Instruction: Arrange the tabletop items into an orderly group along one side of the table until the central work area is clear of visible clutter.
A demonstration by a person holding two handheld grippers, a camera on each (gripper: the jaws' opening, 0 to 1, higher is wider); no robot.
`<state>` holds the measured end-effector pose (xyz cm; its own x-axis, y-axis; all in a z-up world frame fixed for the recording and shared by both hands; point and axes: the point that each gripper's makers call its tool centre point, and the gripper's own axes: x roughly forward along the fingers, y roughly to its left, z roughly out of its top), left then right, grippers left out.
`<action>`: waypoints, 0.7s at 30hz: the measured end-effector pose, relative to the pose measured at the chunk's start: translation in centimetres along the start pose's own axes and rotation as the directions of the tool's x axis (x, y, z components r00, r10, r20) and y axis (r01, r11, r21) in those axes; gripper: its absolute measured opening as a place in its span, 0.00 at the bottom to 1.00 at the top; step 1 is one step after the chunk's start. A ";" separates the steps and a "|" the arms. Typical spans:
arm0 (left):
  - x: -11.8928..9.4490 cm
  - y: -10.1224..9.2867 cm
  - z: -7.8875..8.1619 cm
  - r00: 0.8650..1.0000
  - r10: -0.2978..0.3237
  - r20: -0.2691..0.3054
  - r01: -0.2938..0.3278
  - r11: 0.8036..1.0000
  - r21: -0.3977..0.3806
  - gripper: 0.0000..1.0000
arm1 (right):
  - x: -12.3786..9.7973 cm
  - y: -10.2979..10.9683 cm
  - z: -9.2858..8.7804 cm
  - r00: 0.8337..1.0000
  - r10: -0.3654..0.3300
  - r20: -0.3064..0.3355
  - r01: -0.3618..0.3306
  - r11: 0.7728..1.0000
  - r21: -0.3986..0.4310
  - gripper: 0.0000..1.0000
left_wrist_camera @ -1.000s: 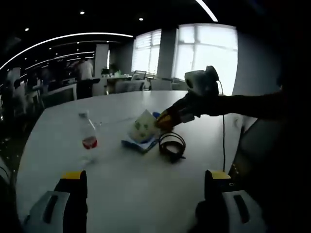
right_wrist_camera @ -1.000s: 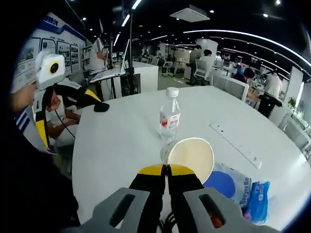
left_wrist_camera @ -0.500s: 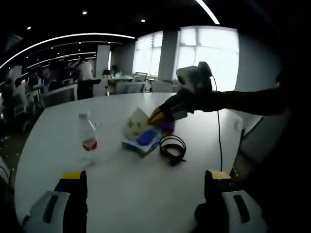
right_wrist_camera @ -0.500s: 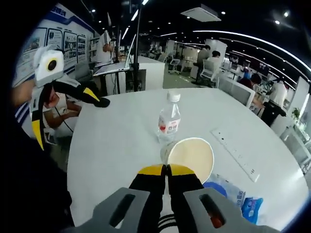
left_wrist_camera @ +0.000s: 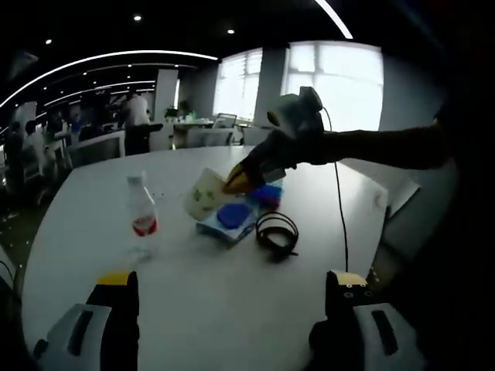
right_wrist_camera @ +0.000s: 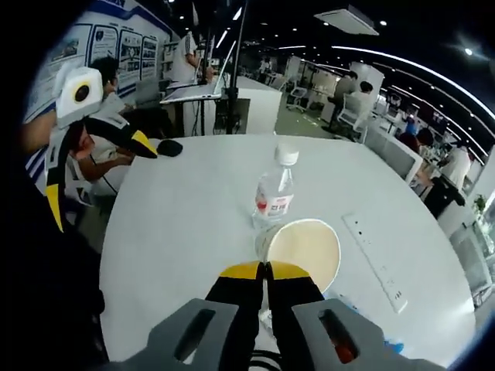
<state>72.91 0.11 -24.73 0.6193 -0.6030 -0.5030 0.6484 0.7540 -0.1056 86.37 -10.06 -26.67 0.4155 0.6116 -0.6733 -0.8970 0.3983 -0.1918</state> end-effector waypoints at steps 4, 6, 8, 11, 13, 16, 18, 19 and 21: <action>0.3 0.2 0.0 1.000 -0.002 -0.004 0.002 1.000 0.004 0.99 | 0.8 -0.4 0.1 1.000 0.011 -0.019 -0.012 0.999 -0.035 0.00; 0.4 0.4 0.1 1.000 -0.003 -0.004 0.004 1.000 0.005 0.99 | 1.1 -0.6 0.1 0.999 0.017 -0.033 -0.019 0.999 -0.050 0.00; 0.5 0.4 0.1 1.000 -0.005 -0.004 0.005 1.000 0.003 0.99 | 1.4 -0.5 0.0 0.998 0.029 -0.049 -0.032 0.997 -0.072 0.00; 0.6 0.3 0.2 1.000 -0.007 -0.007 0.007 1.000 0.007 0.99 | 1.7 -0.3 -0.2 0.996 0.042 -0.082 -0.051 0.991 -0.123 0.00; 0.7 0.3 0.2 1.000 -0.008 -0.008 0.008 1.000 0.008 0.99 | 2.4 -0.3 -0.3 0.994 0.052 -0.094 -0.065 0.988 -0.140 0.00; 0.7 0.2 0.4 1.000 -0.007 -0.007 0.007 1.000 0.006 0.99 | 2.5 0.0 -0.3 0.992 0.060 -0.109 -0.077 0.984 -0.161 0.00; 0.7 0.3 0.3 1.000 -0.006 -0.009 0.006 1.000 0.007 0.99 | 2.8 0.0 -0.3 0.991 0.063 -0.116 -0.082 0.981 -0.174 0.00; 0.6 0.4 0.2 1.000 -0.007 -0.011 0.007 1.000 0.006 0.99 | 3.2 0.0 -0.2 0.990 0.066 -0.125 -0.089 0.978 -0.190 0.00; 0.6 0.4 0.0 1.000 -0.006 -0.018 0.006 1.000 0.006 0.99 | 3.5 0.0 -0.2 0.989 0.068 -0.133 -0.095 0.974 -0.207 0.00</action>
<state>73.60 0.06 -25.06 0.6070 -0.6029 -0.5177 0.6549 0.7485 -0.1039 87.80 -8.03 -29.21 0.3293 0.5409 -0.7740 -0.9442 0.1884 -0.2701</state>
